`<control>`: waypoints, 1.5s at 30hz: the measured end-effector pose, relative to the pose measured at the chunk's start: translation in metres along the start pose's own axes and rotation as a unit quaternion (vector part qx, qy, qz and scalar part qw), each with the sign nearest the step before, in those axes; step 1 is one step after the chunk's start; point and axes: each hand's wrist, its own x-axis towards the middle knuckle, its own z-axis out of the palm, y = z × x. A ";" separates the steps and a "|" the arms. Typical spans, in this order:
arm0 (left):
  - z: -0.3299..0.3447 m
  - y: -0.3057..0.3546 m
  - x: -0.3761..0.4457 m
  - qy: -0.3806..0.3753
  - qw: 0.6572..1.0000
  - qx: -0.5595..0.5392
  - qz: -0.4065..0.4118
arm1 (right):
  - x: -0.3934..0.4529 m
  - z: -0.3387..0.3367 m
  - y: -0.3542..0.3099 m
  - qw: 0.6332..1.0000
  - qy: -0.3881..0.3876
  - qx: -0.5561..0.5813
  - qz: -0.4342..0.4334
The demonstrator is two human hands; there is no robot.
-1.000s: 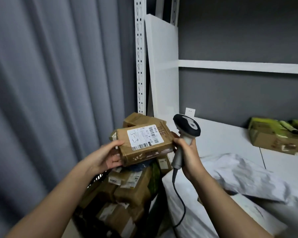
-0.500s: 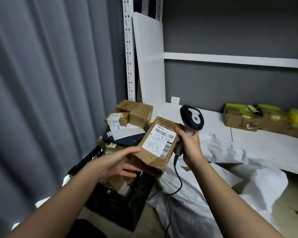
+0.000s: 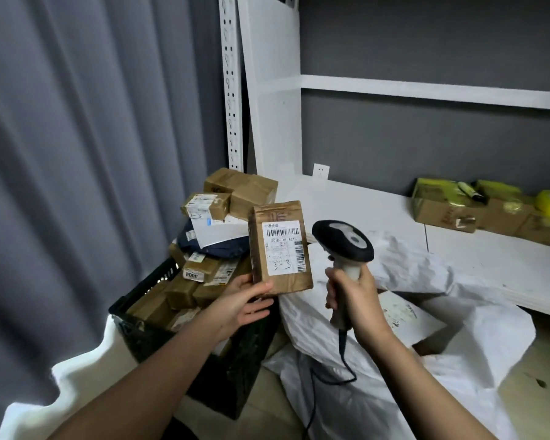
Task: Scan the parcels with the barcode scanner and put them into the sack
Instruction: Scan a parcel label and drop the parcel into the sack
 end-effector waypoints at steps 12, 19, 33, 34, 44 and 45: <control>0.017 -0.006 0.039 0.022 0.998 -0.057 0.027 | 0.004 0.015 0.021 0.997 -0.048 0.044 0.038; 0.016 -0.007 0.043 0.034 0.996 -0.084 0.027 | 0.000 0.022 0.019 0.996 -0.065 0.037 0.049; 0.012 -0.007 0.043 0.039 0.996 -0.070 0.028 | -0.010 0.011 0.016 0.996 -0.071 0.027 0.047; 0.012 -0.007 0.043 0.040 0.996 -0.072 0.027 | -0.010 0.010 0.016 0.996 -0.071 0.028 0.047; 0.015 -0.007 0.043 0.036 0.997 -0.071 0.023 | -0.010 0.002 0.012 0.996 -0.075 0.026 0.049; 0.016 -0.009 0.043 0.036 0.997 -0.066 0.021 | -0.010 0.000 0.010 0.996 -0.074 0.029 0.048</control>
